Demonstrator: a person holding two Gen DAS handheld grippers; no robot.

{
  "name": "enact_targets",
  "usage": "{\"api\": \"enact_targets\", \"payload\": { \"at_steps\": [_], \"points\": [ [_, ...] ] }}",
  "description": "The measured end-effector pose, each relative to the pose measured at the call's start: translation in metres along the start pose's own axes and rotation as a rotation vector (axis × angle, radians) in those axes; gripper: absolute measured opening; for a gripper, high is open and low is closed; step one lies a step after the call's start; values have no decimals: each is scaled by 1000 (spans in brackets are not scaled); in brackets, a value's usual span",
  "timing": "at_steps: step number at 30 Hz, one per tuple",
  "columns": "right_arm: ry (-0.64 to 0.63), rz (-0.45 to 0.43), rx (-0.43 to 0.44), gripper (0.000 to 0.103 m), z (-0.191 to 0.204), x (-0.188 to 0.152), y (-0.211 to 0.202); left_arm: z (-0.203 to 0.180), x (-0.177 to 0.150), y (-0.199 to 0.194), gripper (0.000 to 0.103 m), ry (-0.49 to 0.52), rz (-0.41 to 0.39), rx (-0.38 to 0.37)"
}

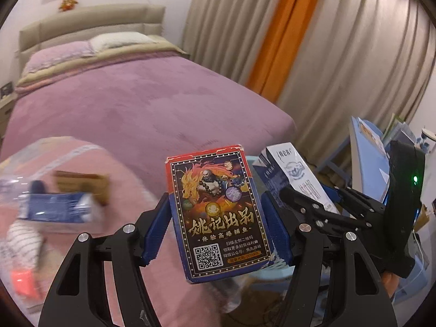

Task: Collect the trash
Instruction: 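Carry the card box and milk carton to the basket and release both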

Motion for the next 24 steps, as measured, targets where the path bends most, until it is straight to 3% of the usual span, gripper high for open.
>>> {"api": "enact_targets", "payload": {
  "at_steps": [8,17,20,21,24],
  "points": [
    [149,69,-62,51,-61,-8,33,-19,-2,61,64,-17,69,-33],
    [199,175,-107,51,-83,-21,80,-10,-15,105,66,-24,122,9],
    [195,205,-113,51,-83,-26,91,-4,-19,110,76,-62,113,34],
    [192,219,-121,52,-81,-28,94,-2,-21,111,78,-80,114,23],
    [180,225,-143,67,-77,-33,95,5,-26,109,78,-101,123,11]
  ]
}}
Point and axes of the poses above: each gripper's, at about its wrist camera, not at the fingertips, and y roughly the way its jaws point, z to its left, x to its top, the point moved 5 cm from there along y, roughly the way its jaws point
